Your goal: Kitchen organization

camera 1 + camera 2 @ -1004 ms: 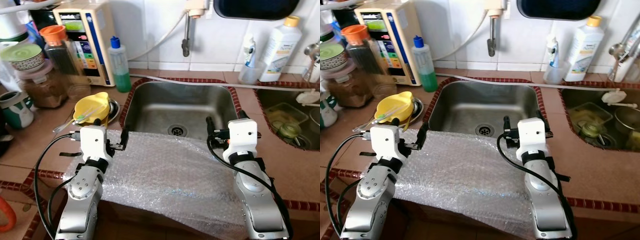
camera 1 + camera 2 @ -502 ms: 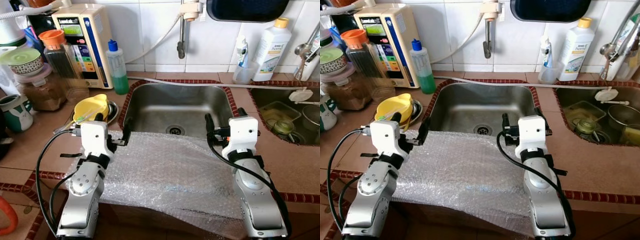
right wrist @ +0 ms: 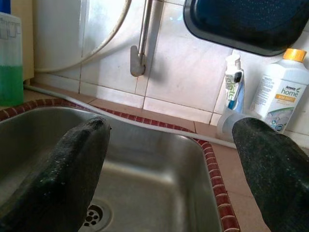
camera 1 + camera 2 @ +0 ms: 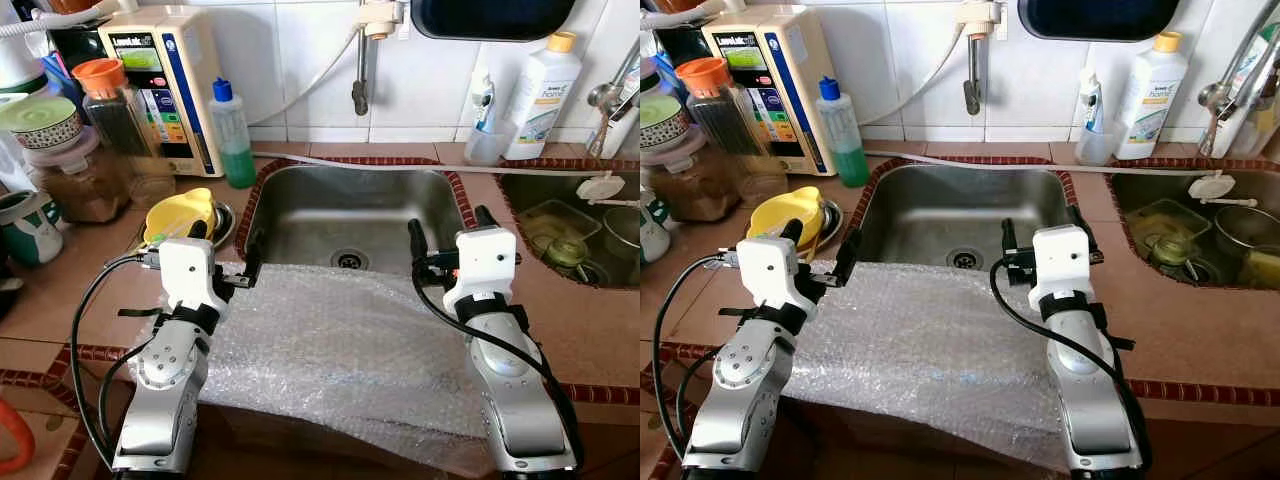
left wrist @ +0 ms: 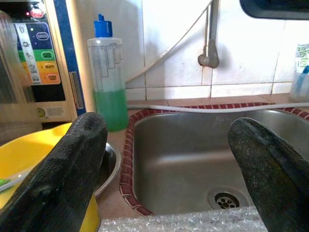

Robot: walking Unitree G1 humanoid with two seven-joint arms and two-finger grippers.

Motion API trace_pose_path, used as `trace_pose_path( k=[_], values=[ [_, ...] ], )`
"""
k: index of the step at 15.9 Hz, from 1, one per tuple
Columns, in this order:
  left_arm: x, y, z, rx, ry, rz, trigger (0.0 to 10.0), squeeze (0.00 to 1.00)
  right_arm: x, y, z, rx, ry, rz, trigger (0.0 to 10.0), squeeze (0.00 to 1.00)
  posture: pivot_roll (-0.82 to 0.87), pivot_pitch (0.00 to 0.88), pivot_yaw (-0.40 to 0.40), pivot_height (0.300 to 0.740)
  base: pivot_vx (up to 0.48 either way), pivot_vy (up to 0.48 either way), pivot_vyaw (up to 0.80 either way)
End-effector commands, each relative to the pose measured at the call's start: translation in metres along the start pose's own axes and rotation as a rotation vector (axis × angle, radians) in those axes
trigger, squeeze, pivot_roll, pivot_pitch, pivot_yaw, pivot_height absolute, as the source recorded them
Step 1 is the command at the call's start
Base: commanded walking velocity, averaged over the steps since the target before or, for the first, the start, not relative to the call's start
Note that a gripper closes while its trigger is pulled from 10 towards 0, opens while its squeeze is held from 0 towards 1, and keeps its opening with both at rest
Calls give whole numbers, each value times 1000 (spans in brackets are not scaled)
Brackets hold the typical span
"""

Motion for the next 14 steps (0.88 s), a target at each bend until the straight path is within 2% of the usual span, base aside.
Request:
trace_pose_path(
  k=[1, 11, 14],
  values=[
    [8, 1, 2, -5, 7, -28, 10000, 0, 9, 1, 0, 9, -8, -37, 10000, 0, -24, 0, 53, 740, 289, 0, 0],
    [4, 0, 4, -7, 6, -9, 10000, 0, 7, 0, 2, 13, -11, -33, 10000, 0, -18, 0, 59, 740, 289, 0, 0],
    [4, -1, 3, -7, 5, -5, 10000, 0, 6, -1, 1, 12, -12, -31, 10000, 0, -19, 1, 60, 740, 80, 0, 0]
  ],
)
Point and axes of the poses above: a point about 5 cm out from each wrist's last joint towards the gripper, its own y axis pointing out of the wrist towards the gripper, its own x axis along the axis of the wrist's last joint, z = x × y, the point moved 4 cm from there along y, pointing out of the wrist towards the gripper, and after that the axes turned 3 degrees about y, right-handed, at the moved point
